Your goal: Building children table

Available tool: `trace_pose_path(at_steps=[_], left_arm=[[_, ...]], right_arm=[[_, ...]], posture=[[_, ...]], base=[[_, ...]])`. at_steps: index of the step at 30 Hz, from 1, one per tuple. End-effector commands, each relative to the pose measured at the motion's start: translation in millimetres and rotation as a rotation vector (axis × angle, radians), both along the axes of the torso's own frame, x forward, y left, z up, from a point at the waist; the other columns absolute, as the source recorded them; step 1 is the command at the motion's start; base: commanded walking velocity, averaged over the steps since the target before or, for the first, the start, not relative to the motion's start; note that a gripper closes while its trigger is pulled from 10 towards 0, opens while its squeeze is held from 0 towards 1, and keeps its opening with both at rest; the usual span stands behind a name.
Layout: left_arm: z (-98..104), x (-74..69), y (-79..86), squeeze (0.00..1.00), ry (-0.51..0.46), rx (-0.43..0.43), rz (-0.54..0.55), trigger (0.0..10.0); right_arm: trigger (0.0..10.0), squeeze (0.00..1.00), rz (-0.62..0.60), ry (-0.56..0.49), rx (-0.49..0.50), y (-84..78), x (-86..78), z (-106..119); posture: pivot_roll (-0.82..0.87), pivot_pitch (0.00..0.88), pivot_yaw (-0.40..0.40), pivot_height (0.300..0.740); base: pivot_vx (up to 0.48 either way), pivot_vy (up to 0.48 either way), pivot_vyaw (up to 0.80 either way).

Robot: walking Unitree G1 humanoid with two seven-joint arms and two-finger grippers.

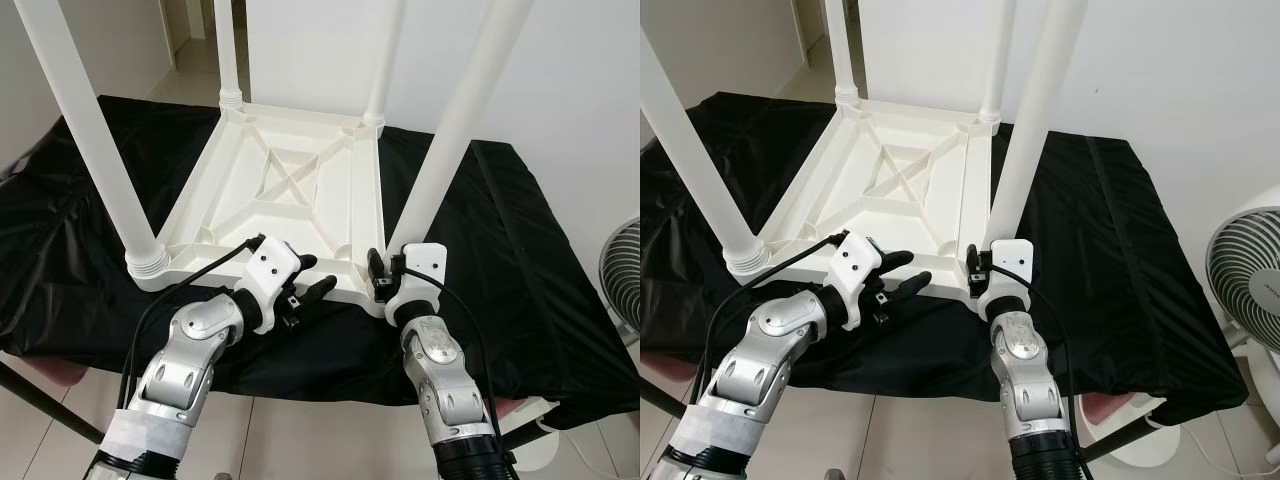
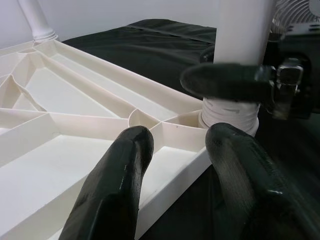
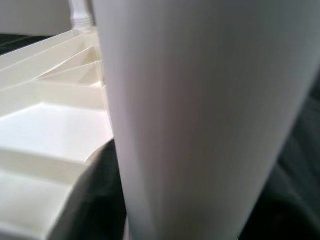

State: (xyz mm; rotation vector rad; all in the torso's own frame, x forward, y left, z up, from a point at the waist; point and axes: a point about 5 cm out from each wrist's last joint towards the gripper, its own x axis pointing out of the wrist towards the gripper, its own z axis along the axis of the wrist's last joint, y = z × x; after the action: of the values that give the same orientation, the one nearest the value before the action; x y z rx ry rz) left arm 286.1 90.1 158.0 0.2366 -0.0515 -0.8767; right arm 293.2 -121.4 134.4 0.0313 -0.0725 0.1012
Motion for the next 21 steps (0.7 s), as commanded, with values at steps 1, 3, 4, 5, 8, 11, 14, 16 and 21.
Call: trace_pose_path(at_steps=[1, 3, 4, 5, 8, 11, 14, 16, 21], left_arm=[[-3, 1.7, 3.0, 0.0, 0.004, -0.01, 0.047, 10.0], [-3, 0.6, 2.8, 0.0, 0.005, -0.011, 0.048, 10.0], [-3, 0.6, 2.8, 0.0, 0.005, -0.011, 0.048, 10.0], [-3, -0.2, 2.3, 0.0, 0.005, -0.012, 0.044, 10.0], [-2, -0.7, 2.0, 0.0, 0.003, -0.012, 0.041, 10.0], [-2, -0.8, 1.9, 0.0, 0.002, -0.012, 0.04, 10.0], [-1, -0.9, 0.8, 0.0, -0.002, -0.017, 0.035, 10.0], [0, -0.7, -1.4, 0.0, -0.005, -0.021, 0.028, 10.0], [1, -0.9, -3.0, 0.0, -0.004, -0.026, 0.018, 10.0]], right_arm=[[10.0, 1.0, 0.014, 0.02, -0.02, -12.2, -1.5, -6], [10.0, 1.0, 0.057, -0.014, -0.067, -23.6, 1.7, -1], [10.0, 1.0, 0.057, -0.014, -0.067, -23.6, 1.7, -1], [10.0, 1.0, 0.102, -0.02, -0.075, -26.9, 3.4, 1], [10.0, 0.0, 0.292, -0.011, -0.087, -33.7, 3.8, 4], [10.0, 0.0, 0.345, -0.005, -0.09, -35.5, 3.1, 5], [10.0, 0.0, 0.441, -0.013, -0.153, -46.0, 7.3, 8], [10.0, 0.0, 0.523, -0.024, -0.201, -47.8, 11.5, 11], [10.0, 0.0, 0.547, -0.03, -0.215, -46.8, 15.8, 11]], posture=[[0.08, 0.013, -0.04, 0.74], [0.08, 0.016, -0.04, 0.74], [0.08, 0.016, -0.04, 0.74], [0.08, 0.017, -0.042, 0.74], [0.08, 0.017, -0.045, 0.74], [0.08, 0.018, -0.044, 0.74], [0.08, 0.014, -0.045, 0.74], [0.08, 0.009, -0.046, 0.74], [0.08, 0.005, -0.043, 0.74]], base=[[0.0, 0.0, 0.0], [0.0, 0.0, 0.0], [0.0, 0.0, 0.0], [0.0, 0.0, 0.0], [0.0, 0.0, 0.0], [0.0, 0.0, 0.0], [0.0, 0.0, 0.0], [0.0, 0.0, 0.0], [0.0, 0.0, 0.0]])
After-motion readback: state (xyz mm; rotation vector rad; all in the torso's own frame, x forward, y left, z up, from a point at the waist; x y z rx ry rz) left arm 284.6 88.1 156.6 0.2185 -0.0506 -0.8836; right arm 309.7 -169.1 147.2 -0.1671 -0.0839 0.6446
